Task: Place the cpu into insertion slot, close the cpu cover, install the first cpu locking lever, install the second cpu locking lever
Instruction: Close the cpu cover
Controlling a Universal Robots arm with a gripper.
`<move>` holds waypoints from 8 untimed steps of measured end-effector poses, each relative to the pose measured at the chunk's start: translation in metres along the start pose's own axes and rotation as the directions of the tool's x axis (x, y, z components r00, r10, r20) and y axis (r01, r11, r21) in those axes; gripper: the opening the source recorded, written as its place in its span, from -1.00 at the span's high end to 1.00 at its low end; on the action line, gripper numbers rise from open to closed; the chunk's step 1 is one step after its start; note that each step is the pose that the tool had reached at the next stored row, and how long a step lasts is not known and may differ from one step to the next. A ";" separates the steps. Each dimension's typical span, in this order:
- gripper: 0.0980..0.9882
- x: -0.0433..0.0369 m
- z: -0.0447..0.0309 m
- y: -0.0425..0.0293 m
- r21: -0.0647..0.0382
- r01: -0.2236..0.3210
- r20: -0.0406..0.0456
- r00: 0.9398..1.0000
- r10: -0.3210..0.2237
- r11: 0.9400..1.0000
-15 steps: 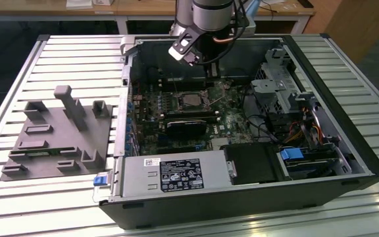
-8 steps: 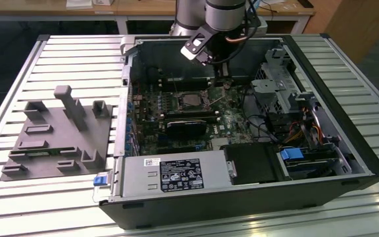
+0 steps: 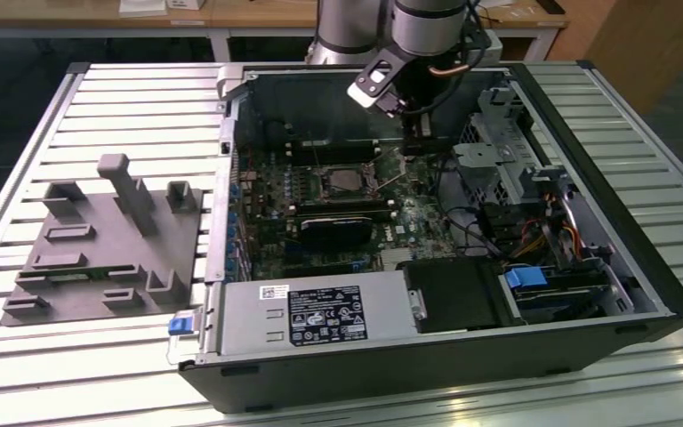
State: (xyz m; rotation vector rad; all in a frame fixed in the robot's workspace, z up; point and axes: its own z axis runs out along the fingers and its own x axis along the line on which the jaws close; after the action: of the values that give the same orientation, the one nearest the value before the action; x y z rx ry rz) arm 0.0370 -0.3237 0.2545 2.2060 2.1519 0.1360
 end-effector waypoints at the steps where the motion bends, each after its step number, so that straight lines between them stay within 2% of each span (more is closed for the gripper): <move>1: 0.98 0.0001 0.0002 0.0015 0.000 0.000 0.000 1.000 0.000 1.000; 8: 0.98 0.0002 0.0031 0.0097 0.002 0.000 0.000 1.000 0.000 1.000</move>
State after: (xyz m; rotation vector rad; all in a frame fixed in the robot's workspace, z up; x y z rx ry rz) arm 0.0470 -0.3237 0.2524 2.2072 2.1529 0.1338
